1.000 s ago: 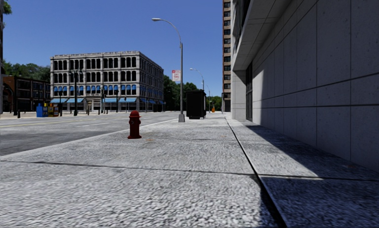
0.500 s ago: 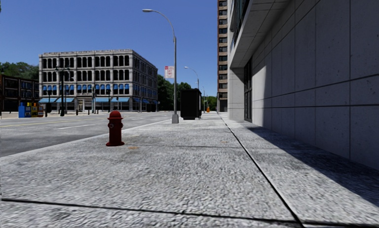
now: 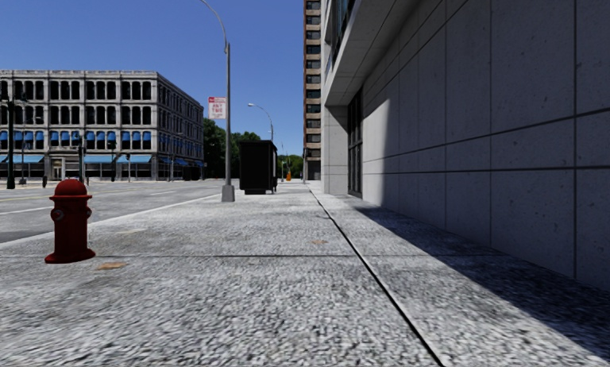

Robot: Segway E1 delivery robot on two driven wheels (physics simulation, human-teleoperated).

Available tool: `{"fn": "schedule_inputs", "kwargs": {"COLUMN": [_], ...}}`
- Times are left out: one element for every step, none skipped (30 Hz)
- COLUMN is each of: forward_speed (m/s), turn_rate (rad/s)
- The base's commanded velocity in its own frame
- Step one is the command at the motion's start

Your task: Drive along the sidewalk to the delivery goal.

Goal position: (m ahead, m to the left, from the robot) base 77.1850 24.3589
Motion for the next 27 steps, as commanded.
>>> {"fn": "schedule_inputs", "kwargs": {"forward_speed": [2.00, 2.00, 2.00, 2.00, 2.00, 2.00, 2.00, 2.00, 2.00, 2.00, 2.00, 2.00, 2.00, 2.00, 2.00, 2.00, 2.00, 2.00, 2.00, 2.00, 2.00, 2.00, 2.00, 2.00, 2.00, 2.00, 2.00], "turn_rate": [0.00, 0.00, 0.00, 0.00, 0.00, 0.00, 0.00, 0.00, 0.00, 0.00, 0.00, 0.00, 0.00, 0.00, 0.00, 0.00, 0.00, 0.00, 0.00, 0.00, 0.00, 0.00, 0.00, 0.00, 0.00, 0.00, 0.00]}}
